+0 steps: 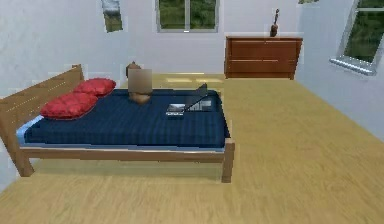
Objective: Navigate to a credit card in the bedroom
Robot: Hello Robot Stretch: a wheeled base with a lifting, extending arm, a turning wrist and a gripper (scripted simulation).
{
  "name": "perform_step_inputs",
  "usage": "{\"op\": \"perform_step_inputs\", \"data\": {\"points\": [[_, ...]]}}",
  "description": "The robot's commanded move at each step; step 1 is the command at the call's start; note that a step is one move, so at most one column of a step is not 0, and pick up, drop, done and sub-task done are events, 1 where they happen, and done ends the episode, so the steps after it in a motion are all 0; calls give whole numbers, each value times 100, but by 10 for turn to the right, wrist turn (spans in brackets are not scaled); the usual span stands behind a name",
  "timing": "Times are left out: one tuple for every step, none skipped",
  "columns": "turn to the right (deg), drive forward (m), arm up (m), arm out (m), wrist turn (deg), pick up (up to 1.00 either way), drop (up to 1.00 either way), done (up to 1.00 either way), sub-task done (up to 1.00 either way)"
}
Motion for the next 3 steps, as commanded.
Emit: {"op": "perform_step_inputs", "data": {"points": [[360,0,0,0,0,0,0,0,0],[0,100,0,0,0,0,0,0,0],[0,50,0,0,0,0,0,0,0]]}}
